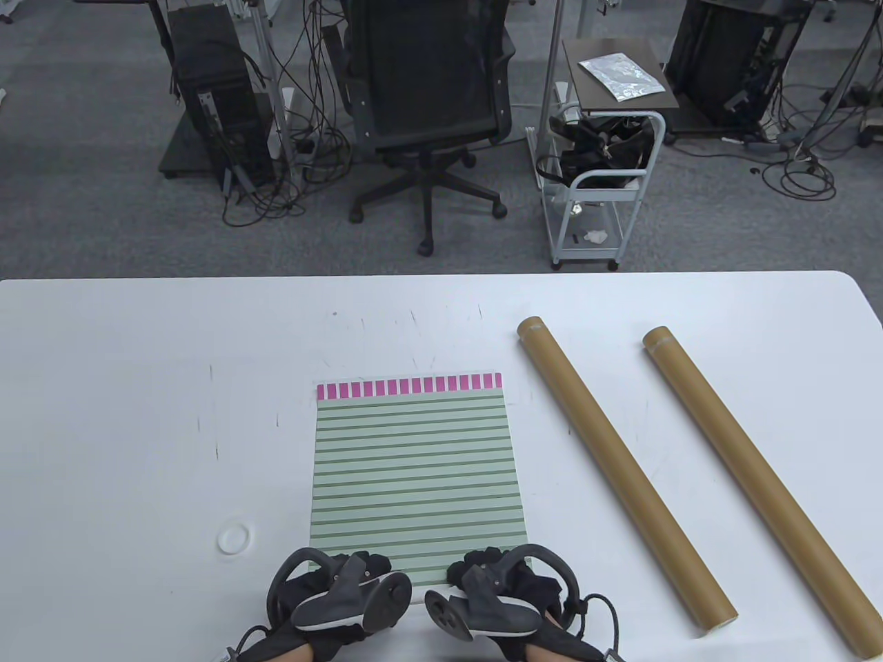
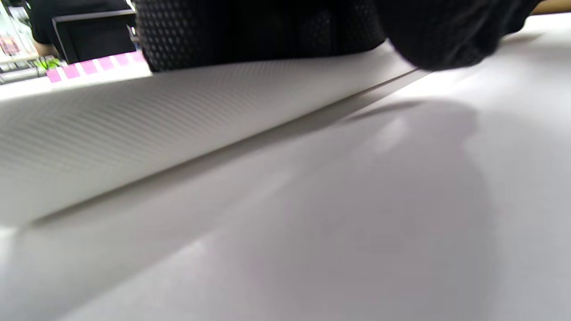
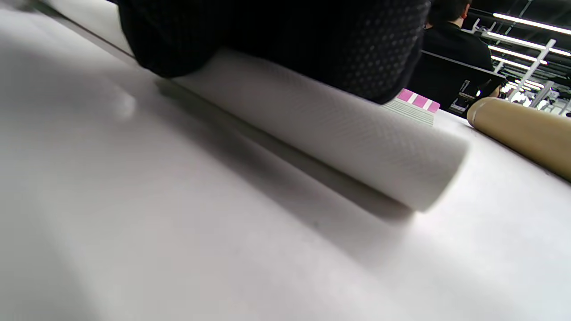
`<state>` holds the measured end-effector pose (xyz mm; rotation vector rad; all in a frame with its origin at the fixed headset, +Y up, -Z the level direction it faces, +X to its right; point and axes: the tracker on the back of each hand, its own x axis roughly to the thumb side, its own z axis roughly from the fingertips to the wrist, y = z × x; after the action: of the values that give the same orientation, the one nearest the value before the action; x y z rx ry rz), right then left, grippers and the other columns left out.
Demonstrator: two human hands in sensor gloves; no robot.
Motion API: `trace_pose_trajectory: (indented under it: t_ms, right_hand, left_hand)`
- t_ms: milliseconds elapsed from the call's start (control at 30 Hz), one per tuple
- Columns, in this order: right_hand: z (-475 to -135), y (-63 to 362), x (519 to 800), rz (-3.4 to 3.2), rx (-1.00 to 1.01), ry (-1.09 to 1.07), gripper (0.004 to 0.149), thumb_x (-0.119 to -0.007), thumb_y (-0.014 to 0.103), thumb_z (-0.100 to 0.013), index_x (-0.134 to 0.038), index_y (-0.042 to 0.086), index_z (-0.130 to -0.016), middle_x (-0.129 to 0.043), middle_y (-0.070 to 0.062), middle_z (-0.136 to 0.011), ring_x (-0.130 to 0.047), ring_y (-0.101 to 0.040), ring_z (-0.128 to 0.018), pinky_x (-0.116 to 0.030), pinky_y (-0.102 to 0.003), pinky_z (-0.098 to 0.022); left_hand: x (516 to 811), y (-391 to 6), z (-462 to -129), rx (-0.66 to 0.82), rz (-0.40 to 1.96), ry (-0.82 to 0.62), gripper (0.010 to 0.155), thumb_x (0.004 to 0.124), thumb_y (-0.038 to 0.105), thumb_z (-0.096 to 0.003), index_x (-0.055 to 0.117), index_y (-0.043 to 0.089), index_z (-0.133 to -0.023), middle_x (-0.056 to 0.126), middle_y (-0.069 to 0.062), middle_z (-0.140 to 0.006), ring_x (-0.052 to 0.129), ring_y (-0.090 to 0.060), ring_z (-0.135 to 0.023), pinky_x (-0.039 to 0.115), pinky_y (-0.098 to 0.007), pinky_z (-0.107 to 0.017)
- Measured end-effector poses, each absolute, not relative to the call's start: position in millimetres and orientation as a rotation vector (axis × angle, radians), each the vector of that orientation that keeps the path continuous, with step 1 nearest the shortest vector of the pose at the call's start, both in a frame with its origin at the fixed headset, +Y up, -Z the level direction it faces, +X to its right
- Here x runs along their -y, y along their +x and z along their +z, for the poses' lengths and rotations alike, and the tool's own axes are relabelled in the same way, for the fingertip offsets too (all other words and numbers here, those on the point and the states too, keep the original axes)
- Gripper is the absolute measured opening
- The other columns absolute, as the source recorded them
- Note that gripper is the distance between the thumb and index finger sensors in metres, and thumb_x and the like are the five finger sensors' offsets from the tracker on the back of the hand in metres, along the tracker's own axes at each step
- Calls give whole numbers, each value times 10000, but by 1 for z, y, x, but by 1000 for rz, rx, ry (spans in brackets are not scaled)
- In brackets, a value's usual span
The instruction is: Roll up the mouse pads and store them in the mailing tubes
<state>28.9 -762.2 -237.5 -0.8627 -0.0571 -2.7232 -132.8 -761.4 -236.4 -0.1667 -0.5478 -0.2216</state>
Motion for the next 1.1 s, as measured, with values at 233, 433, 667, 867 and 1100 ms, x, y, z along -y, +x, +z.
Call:
trace_pose_trajectory:
  t_ms: [233, 433, 667, 867, 1100]
  right_hand:
    - [-248, 38, 758, -2850, 132, -798, 450, -755, 317, -404, -783, 274, -851, -887, 27, -762, -951, -173, -582, -847, -347, -469]
    - [-247, 44, 758, -2887, 287, -823, 425, -710, 307, -413, -767, 297, -833, -886, 25, -729, -954, -158, -528, -849, -309, -427]
    - [-247, 42, 763, -2851, 283, -790, 570, -669, 293, -428, -533, 256, -980, -819, 68, -758, -927, -142, -519, -833, -294, -419]
    - [-241, 41, 765, -2802, 187, -837, 452, -664, 287, -449, -590, 333, -892, -656, 28, -885, -805, -198, -644, -767, -344, -515]
    - [-240, 40, 760, -2804, 187, -884, 444, -714, 352, -452, -700, 268, -887, -802, 14, -790, -888, -171, -528, -813, -309, -438]
  left_hand:
    - [760, -135, -244, 520, -180, -169, 442, 754, 461, -390, 829, 355, -812, 911, 108, -751, 981, -105, -657, 879, -249, -503]
    - [759, -135, -243, 542, -148, -220, 487, 733, 438, -391, 717, 380, -873, 943, 129, -692, 1008, -84, -572, 905, -204, -407]
    - [764, -131, -239, 507, -191, -189, 403, 705, 392, -424, 659, 515, -806, 732, 110, -900, 952, -109, -636, 888, -230, -454]
    - [765, -122, -242, 444, -269, -188, 403, 730, 396, -404, 741, 460, -801, 801, 125, -814, 903, -100, -664, 835, -281, -553]
    - [767, -129, -248, 408, -173, -222, 391, 748, 396, -398, 777, 434, -786, 876, 114, -745, 942, -110, -611, 853, -289, -524]
